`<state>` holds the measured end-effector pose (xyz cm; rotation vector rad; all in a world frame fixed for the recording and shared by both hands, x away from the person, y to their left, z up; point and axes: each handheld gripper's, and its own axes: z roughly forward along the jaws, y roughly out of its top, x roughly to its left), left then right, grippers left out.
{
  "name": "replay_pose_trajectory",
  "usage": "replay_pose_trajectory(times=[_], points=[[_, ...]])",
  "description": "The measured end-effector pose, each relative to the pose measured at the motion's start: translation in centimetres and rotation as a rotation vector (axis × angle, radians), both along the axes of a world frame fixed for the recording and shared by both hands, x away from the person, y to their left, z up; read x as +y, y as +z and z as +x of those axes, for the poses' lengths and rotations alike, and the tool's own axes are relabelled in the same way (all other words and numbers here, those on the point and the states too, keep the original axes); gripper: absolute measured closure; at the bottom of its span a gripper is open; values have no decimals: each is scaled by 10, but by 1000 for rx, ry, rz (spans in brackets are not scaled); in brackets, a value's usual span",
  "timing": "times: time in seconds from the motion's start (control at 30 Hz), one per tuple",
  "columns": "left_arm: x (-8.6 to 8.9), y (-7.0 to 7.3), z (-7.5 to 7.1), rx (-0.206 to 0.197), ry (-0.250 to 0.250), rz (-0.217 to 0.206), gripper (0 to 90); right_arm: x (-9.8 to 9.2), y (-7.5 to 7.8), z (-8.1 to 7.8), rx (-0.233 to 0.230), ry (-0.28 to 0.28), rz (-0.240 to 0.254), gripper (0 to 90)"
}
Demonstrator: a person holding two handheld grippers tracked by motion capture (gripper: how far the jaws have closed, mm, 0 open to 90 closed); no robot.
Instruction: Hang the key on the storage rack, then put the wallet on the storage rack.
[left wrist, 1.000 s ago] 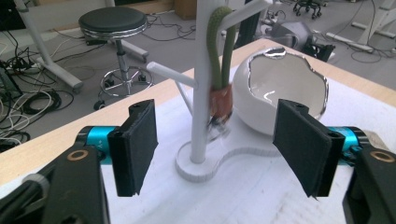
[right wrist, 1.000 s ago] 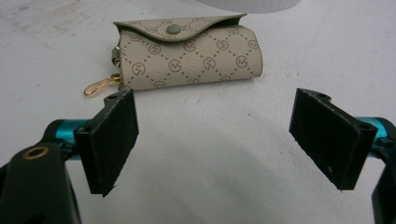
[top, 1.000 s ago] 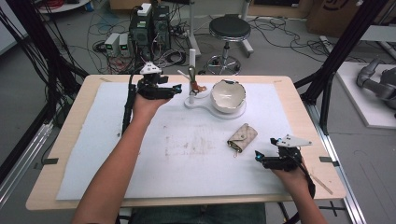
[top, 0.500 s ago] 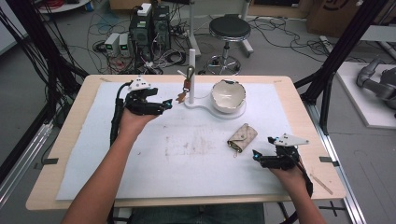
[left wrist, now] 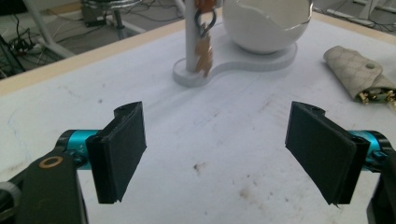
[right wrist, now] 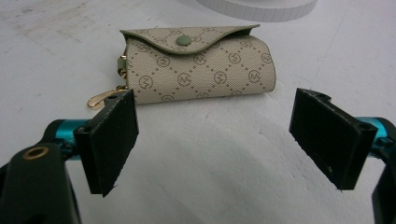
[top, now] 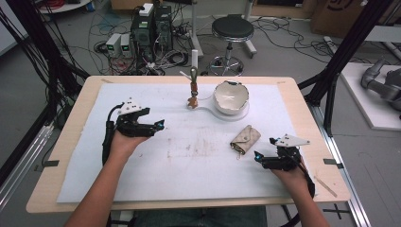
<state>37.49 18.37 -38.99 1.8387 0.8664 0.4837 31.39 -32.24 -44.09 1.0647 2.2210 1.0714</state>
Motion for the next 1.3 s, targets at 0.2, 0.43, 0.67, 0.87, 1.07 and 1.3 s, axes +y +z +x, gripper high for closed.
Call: replay_pose_trajectory(times=[0.2, 0.43, 0.67, 0.87, 1.07, 1.3], points=[[14, -9, -2, 25, 22, 7, 195, 0, 0, 1, -7, -5, -1, 158], [14, -10, -1, 25, 27, 11, 196, 2, -1, 2, 0, 7, -13, 158], [15, -11, -4, 25, 27, 6, 195, 0, 0, 2, -5, 3, -6, 158], [21, -13, -3, 29, 20, 0, 195, 3, 1, 5, -7, 1, -8, 158], [26, -12, -7, 24, 21, 8, 195, 12, 2, 9, -8, 13, -16, 158], [29, -11, -9, 22, 35, 13, 195, 15, 2, 11, -12, 22, -17, 158]])
